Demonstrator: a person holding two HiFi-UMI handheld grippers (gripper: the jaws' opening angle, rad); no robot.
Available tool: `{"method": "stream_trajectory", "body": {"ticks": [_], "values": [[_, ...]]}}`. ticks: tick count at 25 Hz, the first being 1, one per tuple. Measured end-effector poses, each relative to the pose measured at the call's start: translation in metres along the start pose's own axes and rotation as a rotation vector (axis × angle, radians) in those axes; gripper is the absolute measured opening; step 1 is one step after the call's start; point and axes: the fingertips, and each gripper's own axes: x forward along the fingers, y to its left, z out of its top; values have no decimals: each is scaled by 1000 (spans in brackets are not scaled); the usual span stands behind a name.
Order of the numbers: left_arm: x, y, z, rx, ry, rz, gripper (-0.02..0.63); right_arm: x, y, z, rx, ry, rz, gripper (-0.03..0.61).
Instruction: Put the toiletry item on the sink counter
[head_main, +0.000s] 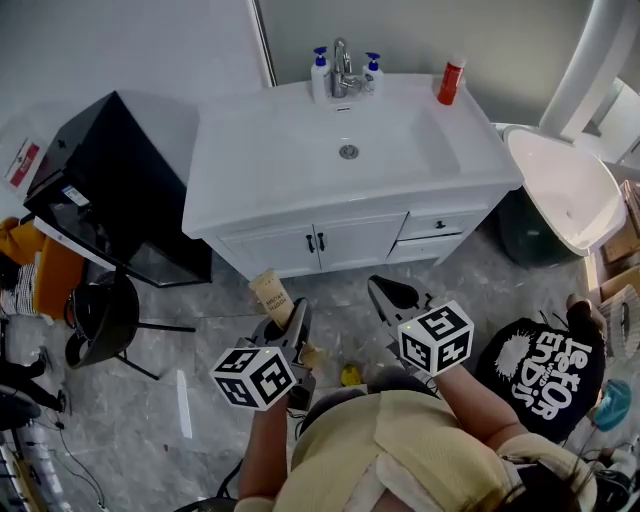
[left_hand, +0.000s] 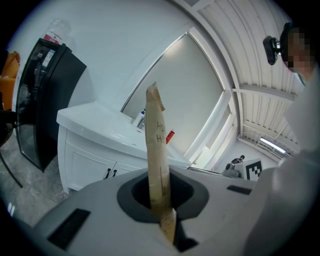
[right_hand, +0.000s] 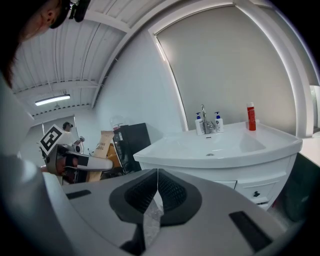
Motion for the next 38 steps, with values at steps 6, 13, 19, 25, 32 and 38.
{"method": "stream_trajectory", "body": {"ticks": [6,13,19,25,32,38], "values": [[14,8,8,5,22,-27,37,7,-1,5,-22,18,-23,26],[38,9,22,10,28,-47,37,22,-21,19,-17,11,-38,26],[67,25,48,3,16,-21,37,54,-43,35,-28,2,-3,26],[103,41,76,18,29,1,37,89,-74,60,-21,-10,4,26],[141,59,107,2,39,21,37,127,-103,82,-6,1,16,26],[167,67,137,-29,16,27,37,152,-125,108,-15,-8,39,26]]}}
